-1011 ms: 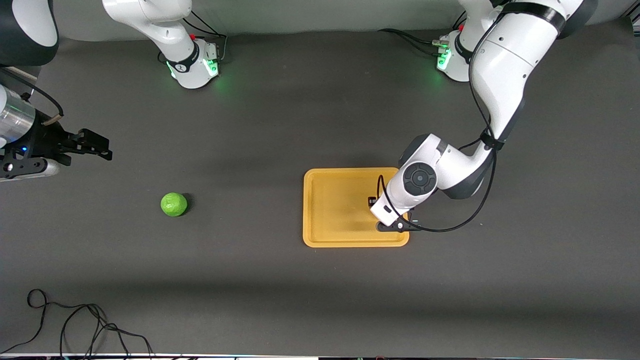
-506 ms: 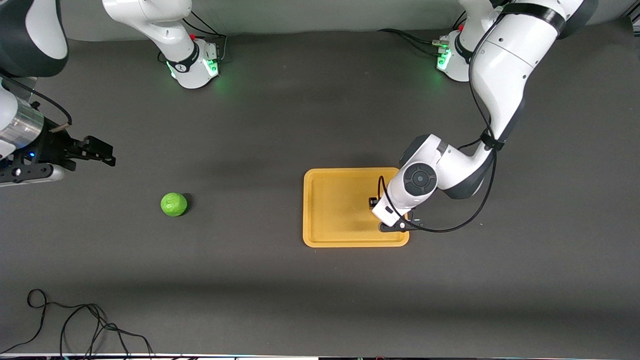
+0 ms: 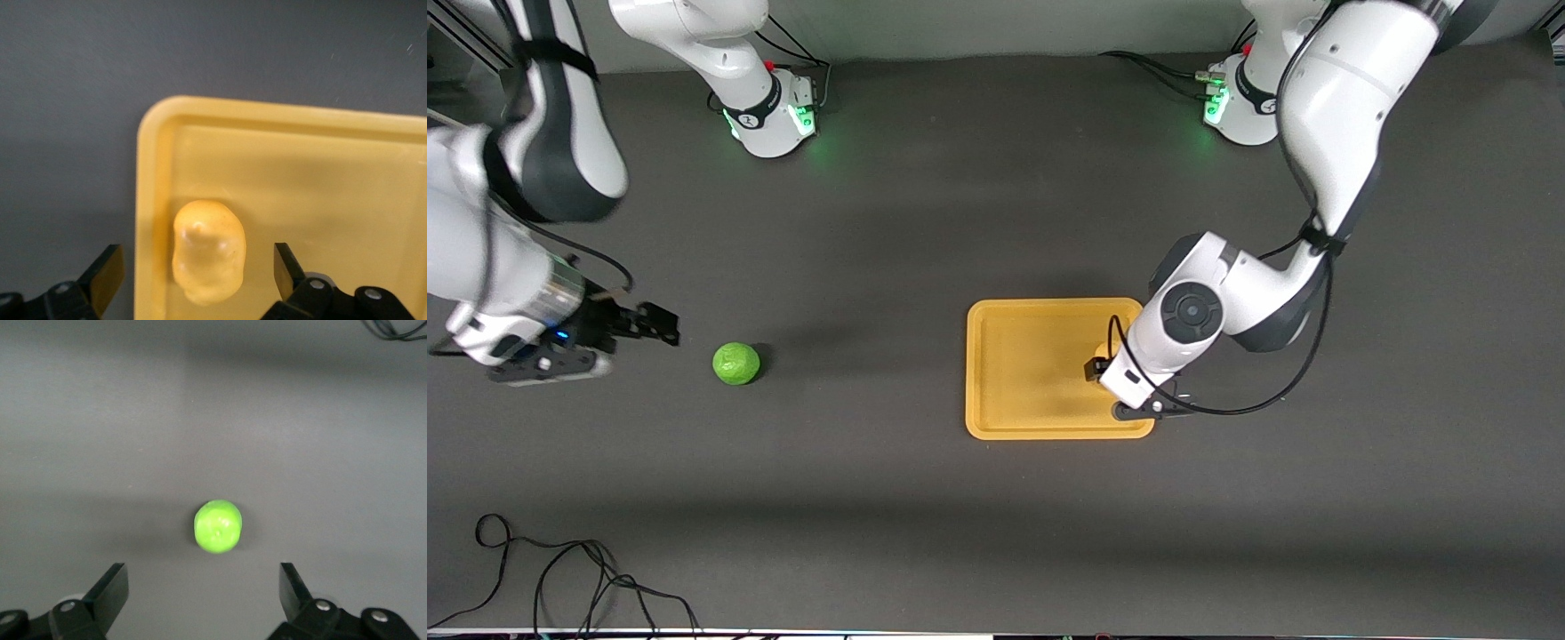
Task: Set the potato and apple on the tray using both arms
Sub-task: 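Release the potato on the tray while the right gripper reaches the apple, then grasp the green apple with the right gripper while the left gripper withdraws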
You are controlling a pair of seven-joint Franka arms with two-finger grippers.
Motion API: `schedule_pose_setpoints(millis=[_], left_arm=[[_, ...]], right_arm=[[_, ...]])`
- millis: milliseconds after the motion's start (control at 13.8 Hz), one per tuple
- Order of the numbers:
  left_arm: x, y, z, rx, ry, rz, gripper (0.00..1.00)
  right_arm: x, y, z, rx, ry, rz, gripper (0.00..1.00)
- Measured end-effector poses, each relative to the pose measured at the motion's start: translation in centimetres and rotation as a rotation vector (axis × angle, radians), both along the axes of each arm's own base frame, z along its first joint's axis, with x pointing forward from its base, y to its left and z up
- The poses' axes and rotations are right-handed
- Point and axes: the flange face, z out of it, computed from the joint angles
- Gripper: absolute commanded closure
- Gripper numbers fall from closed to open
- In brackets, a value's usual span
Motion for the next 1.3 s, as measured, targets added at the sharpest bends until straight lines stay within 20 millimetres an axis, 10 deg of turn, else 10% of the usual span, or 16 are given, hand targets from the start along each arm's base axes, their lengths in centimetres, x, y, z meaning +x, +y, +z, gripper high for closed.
schedule_pose_setpoints(millis=[433, 867, 1300], left_arm=[[2.3, 12.7, 19.0, 0.139, 0.001, 0.036, 0.0], [0.9, 26.4, 25.4, 0.103, 0.071, -0.003, 0.0], [-2.3, 28.4, 31.1, -0.001, 0.027, 0.066, 0.0]], right_arm=[[-0.9, -0.1, -12.6, -0.003, 0.007, -0.001, 0.0], [-1.5, -0.4, -19.4, -0.007, 0.058, 0.004, 0.0], [-1.8, -0.8, -22.1, -0.008, 0.082, 0.009, 0.07]])
